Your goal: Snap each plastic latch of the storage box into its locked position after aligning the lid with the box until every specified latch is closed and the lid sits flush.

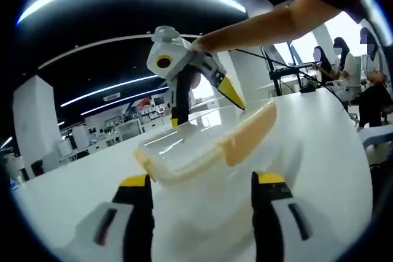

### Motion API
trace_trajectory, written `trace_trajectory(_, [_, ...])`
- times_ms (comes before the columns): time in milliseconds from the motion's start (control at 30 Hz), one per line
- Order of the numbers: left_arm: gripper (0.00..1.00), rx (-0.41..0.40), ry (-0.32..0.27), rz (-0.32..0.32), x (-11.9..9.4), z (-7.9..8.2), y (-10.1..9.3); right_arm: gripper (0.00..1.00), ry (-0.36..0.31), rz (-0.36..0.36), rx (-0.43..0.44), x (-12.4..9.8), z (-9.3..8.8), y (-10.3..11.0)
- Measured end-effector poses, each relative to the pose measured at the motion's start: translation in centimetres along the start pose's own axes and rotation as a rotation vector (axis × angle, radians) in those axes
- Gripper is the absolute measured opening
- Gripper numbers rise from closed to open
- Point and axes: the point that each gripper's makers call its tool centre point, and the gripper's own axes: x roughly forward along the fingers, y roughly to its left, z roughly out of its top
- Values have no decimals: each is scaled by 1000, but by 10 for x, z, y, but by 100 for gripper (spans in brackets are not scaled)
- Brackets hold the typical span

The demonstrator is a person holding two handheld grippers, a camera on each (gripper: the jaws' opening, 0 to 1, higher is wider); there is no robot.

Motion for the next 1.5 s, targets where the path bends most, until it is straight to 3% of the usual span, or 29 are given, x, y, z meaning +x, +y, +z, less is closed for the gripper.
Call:
trace_trajectory(333, [63, -1, 4, -4, 11, -4, 8, 72, 28, -5, 21, 4, 1, 3])
trace_trajectory(800, [63, 2, 0, -8, 15, -3, 7, 65, -41, 2, 100, 5, 6, -1])
trace_trajectory(1233, [63, 6, -9, -17, 14, -2, 5, 60, 99, 29, 120, 7, 8, -3])
trace_trajectory(1500, [63, 9, -11, -17, 12, -1, 5, 58, 125, 63, 128, 6, 7, -7])
